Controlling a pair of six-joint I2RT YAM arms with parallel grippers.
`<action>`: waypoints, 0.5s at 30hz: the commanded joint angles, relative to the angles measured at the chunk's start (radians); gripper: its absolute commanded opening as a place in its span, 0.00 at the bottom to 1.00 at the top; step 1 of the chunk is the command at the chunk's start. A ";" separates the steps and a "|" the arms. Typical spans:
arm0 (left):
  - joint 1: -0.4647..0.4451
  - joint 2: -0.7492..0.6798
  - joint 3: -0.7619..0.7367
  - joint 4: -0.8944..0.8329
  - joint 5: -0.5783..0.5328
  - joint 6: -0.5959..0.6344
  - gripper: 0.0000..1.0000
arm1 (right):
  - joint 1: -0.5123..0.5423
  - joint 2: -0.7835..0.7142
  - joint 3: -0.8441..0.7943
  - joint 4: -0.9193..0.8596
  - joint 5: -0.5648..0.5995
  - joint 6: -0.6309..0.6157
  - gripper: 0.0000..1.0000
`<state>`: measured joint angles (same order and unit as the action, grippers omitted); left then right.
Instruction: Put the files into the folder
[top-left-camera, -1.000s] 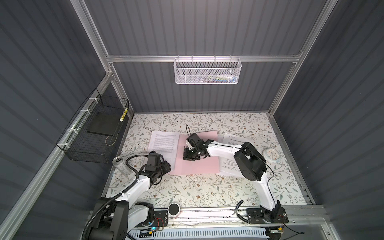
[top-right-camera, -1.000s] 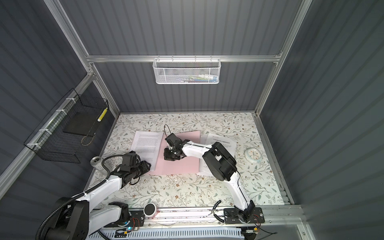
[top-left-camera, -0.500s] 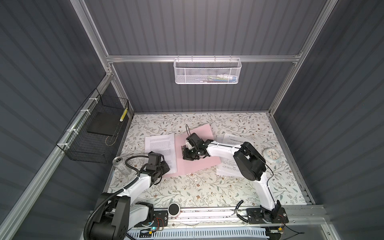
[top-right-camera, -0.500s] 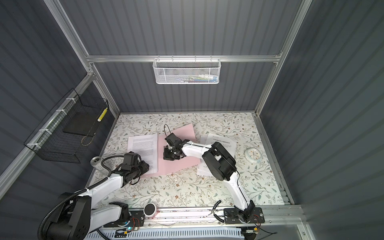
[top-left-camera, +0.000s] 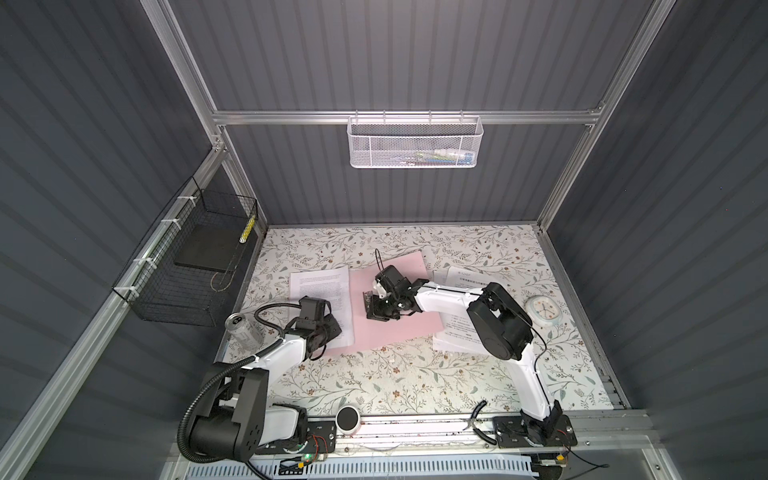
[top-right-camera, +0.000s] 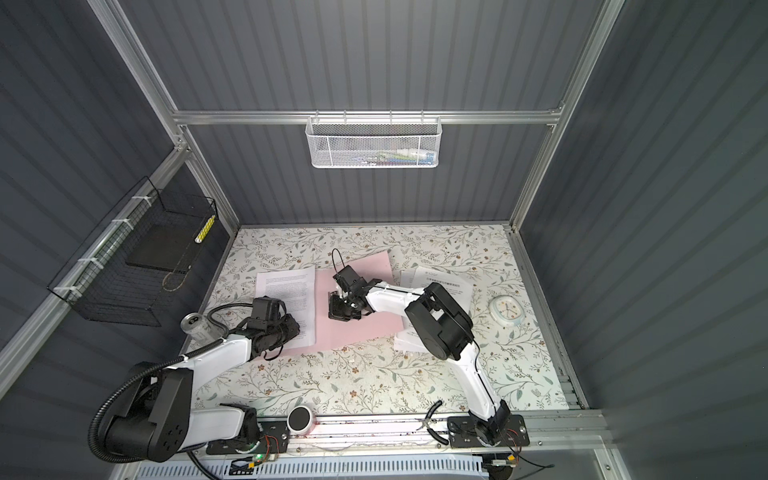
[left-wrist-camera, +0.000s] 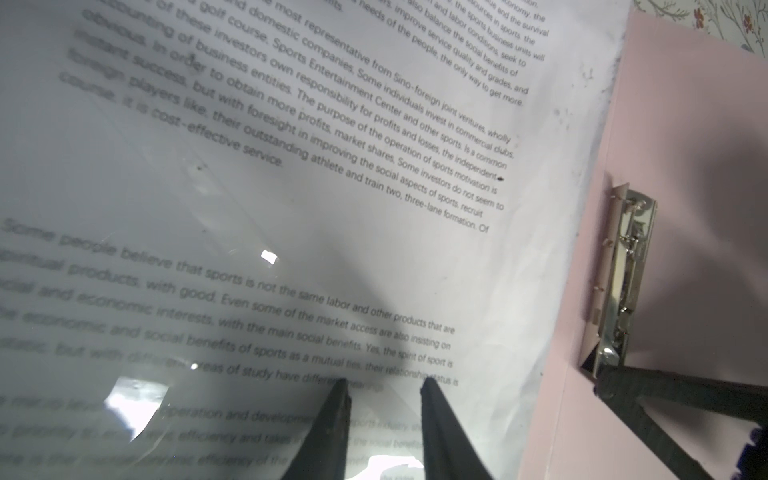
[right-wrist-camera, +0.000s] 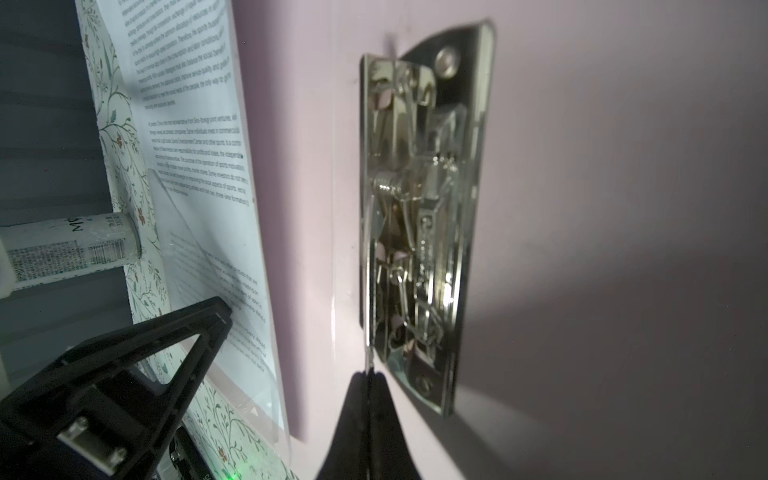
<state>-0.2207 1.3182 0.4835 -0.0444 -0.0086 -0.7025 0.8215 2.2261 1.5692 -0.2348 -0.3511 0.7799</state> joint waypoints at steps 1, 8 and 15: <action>0.004 0.029 -0.002 -0.077 -0.008 0.012 0.31 | -0.007 0.080 0.008 -0.221 0.150 -0.038 0.00; 0.004 0.040 0.004 -0.081 -0.005 0.015 0.30 | -0.005 0.165 0.048 -0.332 0.228 -0.085 0.00; 0.004 0.049 0.010 -0.087 -0.013 0.013 0.30 | -0.020 0.142 0.034 -0.326 0.214 -0.119 0.00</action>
<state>-0.2207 1.3350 0.4965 -0.0441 -0.0086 -0.7006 0.8310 2.2791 1.6760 -0.3599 -0.2615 0.6903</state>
